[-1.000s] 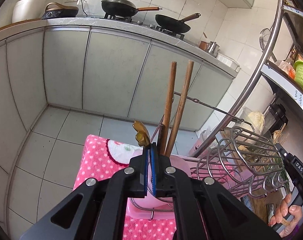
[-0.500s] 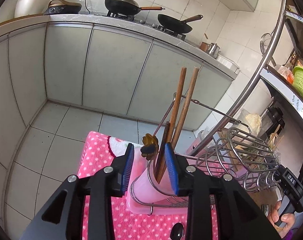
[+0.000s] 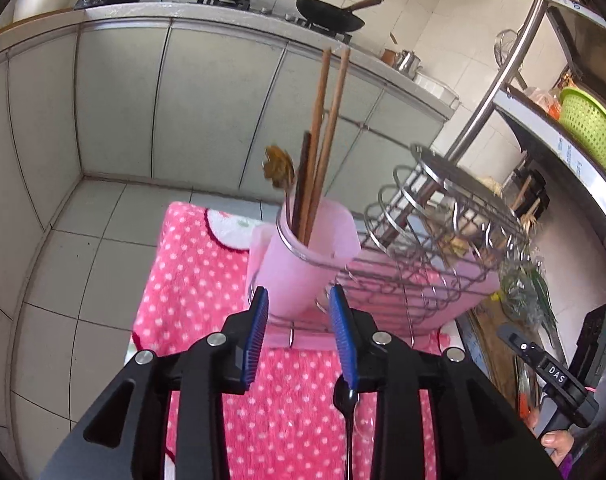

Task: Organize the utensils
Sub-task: 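Move both tools back down to the black and clear spoons, then grasp the black spoon with the left tool while the right tool grasps the clear plastic spoon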

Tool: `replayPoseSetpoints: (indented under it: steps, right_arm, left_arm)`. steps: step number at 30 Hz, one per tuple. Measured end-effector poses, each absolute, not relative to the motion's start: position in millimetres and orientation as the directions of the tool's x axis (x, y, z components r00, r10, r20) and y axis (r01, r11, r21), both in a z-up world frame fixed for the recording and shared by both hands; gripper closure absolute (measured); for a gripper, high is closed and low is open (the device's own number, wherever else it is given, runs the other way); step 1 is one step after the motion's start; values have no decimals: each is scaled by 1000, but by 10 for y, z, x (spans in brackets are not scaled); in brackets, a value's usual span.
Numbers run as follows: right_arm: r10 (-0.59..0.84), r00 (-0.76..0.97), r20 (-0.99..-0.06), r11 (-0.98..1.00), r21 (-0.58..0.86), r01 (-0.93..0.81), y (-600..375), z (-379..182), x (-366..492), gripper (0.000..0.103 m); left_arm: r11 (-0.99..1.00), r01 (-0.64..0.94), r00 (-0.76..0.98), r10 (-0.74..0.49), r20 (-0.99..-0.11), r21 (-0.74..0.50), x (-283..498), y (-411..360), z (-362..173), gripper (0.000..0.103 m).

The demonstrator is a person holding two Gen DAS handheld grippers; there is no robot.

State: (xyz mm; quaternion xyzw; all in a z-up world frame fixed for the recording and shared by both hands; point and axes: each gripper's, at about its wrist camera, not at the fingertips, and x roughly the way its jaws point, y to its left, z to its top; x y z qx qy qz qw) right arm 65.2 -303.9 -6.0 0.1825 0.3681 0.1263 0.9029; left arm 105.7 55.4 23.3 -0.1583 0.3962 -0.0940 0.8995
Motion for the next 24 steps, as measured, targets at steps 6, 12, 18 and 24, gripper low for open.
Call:
replayPoseSetpoints:
  steps: [6,12,18,24]
  right_arm:
    - [558,430,-710,814,570,-114,-2723,-738,610,62]
    - [574,302,-761,814,570,-110,-2416,-1070,614,63]
    - [506,281,-815,862,490,-130,-2182,-1168,666,63]
    - [386,324,-864,920,334,-205,-1912,-1220,676,71]
  left_arm:
    - [923,58,580,-341,-740,-379,882,381,-122,72]
    - [915,59,513,-371,-774,-400,762,308,-377,72]
    - [911,61,501,-382,-776,-408,665,304,-496,72]
    - [911,64,495,-382,-780,-406,665,289,-534,72]
